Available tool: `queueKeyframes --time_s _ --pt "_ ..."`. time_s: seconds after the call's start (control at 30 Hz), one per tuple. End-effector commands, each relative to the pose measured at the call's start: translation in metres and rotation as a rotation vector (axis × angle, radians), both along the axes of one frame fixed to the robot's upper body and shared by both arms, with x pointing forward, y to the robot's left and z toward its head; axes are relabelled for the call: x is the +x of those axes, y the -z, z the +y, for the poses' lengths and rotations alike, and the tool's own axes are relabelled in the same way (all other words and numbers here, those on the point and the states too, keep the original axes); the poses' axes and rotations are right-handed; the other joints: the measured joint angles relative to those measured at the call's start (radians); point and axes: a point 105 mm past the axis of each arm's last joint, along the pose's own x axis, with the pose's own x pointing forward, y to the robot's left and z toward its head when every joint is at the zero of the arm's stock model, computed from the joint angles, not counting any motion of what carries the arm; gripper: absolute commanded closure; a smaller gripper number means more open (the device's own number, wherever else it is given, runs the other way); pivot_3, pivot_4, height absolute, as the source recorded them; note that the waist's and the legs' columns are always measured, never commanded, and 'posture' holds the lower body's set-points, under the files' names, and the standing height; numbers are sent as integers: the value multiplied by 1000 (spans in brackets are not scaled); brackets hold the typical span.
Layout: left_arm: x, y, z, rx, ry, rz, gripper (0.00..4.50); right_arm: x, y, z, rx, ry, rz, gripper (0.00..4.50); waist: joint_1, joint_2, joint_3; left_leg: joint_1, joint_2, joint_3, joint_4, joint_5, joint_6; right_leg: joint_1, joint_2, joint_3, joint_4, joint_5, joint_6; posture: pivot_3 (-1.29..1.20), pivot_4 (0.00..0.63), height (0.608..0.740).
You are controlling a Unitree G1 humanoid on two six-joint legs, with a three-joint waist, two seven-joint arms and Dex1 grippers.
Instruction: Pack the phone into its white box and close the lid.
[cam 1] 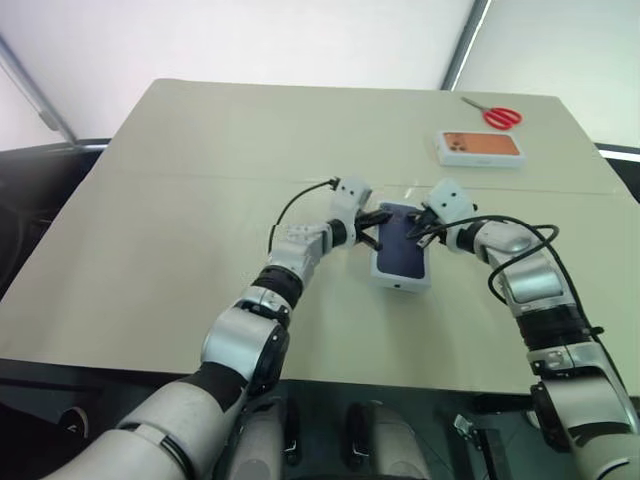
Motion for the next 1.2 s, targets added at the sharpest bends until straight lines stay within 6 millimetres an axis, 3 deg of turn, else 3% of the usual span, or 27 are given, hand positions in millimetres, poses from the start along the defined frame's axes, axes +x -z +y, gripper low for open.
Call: queueKeyframes --time_s 0.03,0.13,0.3,0.37,0.47,0.5,0.57,0.7,0.8,0.93,1.03,1.1,1.2 --pt "-35 37 -8 163 263 40 4500 -30 19 4 -51 -134 119 4457 3 1 -1 0 0 0 0 0 0 0 0 0 0 0 0 0 150 738" --pt "-54 46 0 175 395 51 4500 -56 21 1 -58 -221 187 4457 1 2 -7 1 0 -1 0 -1 0 2 0 0 -1 -1 1 0 150 738" --pt "-63 45 19 187 418 -22 4500 -89 24 -2 -44 -314 303 4457 -3 1 -16 5 1 -2 0 -6 7 7 -3 0 -1 -1 0 0 150 738" --pt "-65 41 26 142 406 4 4500 -94 21 1 -34 -342 297 4457 -5 1 -17 6 1 -2 0 -6 8 7 -4 0 -1 -1 0 0 150 738" --pt "-57 29 40 106 323 -38 4500 -84 5 4 53 -313 235 4457 -10 1 -17 6 1 -3 0 -6 8 6 -4 0 -1 -1 0 0 150 738" --pt "-54 21 48 77 302 -47 4251 -78 -6 6 159 -297 220 4221 -15 1 -17 6 1 -3 0 -6 8 6 -4 0 -1 -1 0 0 150 738" --pt "-44 9 65 65 225 -75 3641 -71 -20 8 195 -303 154 3607 -19 2 -17 5 1 -2 0 -6 8 6 -4 0 -1 -1 0 0 150 738" --pt "-26 -25 104 60 123 -183 1667 -59 -38 3 205 -302 51 1650 -20 2 -16 3 1 -2 0 -6 8 3 -4 0 0 -1 0 0 150 738" --pt "-22 -38 131 77 78 -219 135 -53 -43 -2 186 -307 23 148 -18 2 -16 1 1 -2 1 -4 4 2 -4 0 -1 -1 0 0 150 738" --pt "-21 -49 188 107 -35 -247 57 -52 -55 -6 196 -344 -13 62 -19 2 -16 1 -1 -2 2 -3 3 2 -5 0 -1 0 0 0 150 738" --pt "-25 -50 204 123 -56 -246 57 -58 -64 -3 240 -391 -19 62 -20 3 -16 1 0 -2 2 -3 3 2 -5 0 -1 -1 0 0 150 738" --pt "-31 -54 227 129 -102 -251 57 -69 -68 -5 239 -441 -28 62 -18 3 -16 1 0 -2 2 -3 3 2 -5 0 -1 -1 0 0 150 738" --pt "-50 -49 256 181 -129 -257 57 -76 -59 -21 217 -429 12 62 -22 3 -16 1 -1 -2 2 -3 3 2 -5 0 -1 -1 1 0 150 738"
